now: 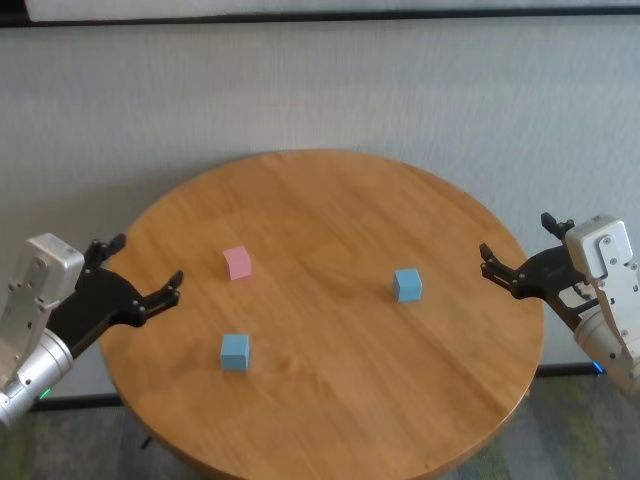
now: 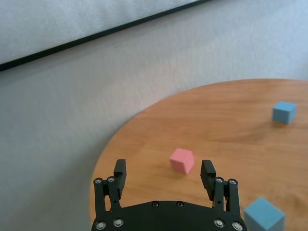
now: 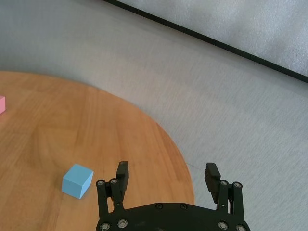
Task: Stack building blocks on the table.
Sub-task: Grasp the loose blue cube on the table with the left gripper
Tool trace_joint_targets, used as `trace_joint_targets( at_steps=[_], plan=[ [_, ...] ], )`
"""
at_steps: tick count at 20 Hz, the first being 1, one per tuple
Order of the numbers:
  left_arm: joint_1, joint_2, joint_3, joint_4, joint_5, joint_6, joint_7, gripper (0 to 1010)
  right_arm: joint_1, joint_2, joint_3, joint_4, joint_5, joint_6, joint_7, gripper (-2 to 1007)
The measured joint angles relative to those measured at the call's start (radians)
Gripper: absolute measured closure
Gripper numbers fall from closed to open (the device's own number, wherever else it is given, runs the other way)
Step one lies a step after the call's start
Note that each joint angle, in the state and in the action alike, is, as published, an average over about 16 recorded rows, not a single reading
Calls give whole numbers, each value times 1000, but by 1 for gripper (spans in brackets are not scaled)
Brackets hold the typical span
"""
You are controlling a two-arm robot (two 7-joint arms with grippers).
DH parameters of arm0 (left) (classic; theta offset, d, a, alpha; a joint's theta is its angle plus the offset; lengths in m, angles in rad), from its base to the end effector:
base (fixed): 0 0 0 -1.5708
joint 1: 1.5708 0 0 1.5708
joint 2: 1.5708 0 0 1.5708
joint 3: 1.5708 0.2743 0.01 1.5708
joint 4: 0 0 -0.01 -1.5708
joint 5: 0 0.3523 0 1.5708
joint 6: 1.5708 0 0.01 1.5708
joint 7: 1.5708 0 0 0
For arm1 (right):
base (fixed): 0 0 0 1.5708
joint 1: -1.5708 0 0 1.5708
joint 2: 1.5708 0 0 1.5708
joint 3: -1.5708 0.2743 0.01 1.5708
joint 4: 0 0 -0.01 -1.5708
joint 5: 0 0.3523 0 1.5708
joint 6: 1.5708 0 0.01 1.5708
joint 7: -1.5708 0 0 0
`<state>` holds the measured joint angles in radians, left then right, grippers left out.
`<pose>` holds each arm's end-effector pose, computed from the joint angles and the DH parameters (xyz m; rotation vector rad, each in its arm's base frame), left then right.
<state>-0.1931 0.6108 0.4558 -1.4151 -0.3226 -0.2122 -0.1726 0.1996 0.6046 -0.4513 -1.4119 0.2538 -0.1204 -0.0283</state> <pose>0.3941 0.0624 -0.2993 0.2130 -0.2543 1.0460 0.3967 -0.0623 -0.2979 -0.3046 -0.2851 -1.2481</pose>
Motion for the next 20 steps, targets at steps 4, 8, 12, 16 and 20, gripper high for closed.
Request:
trace_joint_targets(
  at_steps=[4,8,12,16,20],
  plan=[
    [9,9,2,-13,-37,-35,-90,7,0,0,0,0,0,0,0,5],
    [16,19,12,-27,-56,-45,-164,7,0,0,0,0,0,0,0,4],
    [17,24,27,-31,-61,-37,-222,7,0,0,0,0,0,0,0,4],
    [10,20,45,-21,-51,-16,-260,7,0,0,0,0,0,0,0,4],
    [-2,7,62,-2,-36,12,-284,7,0,0,0,0,0,0,0,5]
  ],
)
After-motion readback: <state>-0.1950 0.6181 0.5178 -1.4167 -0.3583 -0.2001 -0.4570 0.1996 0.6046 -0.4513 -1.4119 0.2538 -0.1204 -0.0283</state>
